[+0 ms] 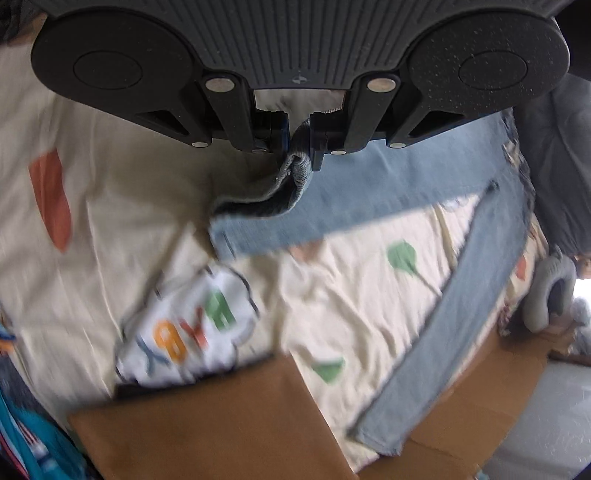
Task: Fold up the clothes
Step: 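Lift the hem with the right gripper and fold it toward the waistband held by the left gripper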
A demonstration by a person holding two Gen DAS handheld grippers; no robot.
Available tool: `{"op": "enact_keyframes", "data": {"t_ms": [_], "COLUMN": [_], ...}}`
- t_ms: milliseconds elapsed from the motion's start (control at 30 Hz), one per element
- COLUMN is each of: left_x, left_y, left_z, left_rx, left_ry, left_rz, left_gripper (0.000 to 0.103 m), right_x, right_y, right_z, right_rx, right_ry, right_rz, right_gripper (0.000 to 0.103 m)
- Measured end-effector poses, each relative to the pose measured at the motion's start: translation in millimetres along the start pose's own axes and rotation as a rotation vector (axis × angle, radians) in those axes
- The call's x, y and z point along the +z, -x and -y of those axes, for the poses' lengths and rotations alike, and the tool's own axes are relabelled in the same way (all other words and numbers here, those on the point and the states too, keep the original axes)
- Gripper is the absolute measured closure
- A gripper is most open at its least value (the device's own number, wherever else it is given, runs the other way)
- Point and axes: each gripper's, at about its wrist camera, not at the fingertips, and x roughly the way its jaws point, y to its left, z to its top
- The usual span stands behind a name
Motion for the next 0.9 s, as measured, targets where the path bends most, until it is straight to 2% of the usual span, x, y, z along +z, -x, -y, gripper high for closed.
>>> {"op": "enact_keyframes", "data": {"t_ms": [267,500,633,900], "left_x": [31.5,58.6,67.0,70.5], "left_y": [-0.5,-7.6,-9.9,-6.5], "left_z": [72.8,140.7,170.2,206.6], "left_rx": [-0.012,-0.063,-0.062,-0.001], "left_ry": [-0.026,-0.096,-0.119,-0.103], "left_rz": [-0.011,-0.018,-0.02,-0.041], "left_gripper": [0.093,0.093,0.093,0.094], "right_x": [74.9,136.2,162.3,213.6], "right_y": [4.9,0.7,-4.8,-16.7], "right_z": [-48.1,-82.0,-93.3,-123.0], "right_rx": [0.028,0.044,0.06,0.108], "right_ry": [0.016,0.04,0.022,0.043], "right_rz": [0.068,0.133,0.166,0.185], "right_gripper": [0.095,0.095,0.095,0.095]}}
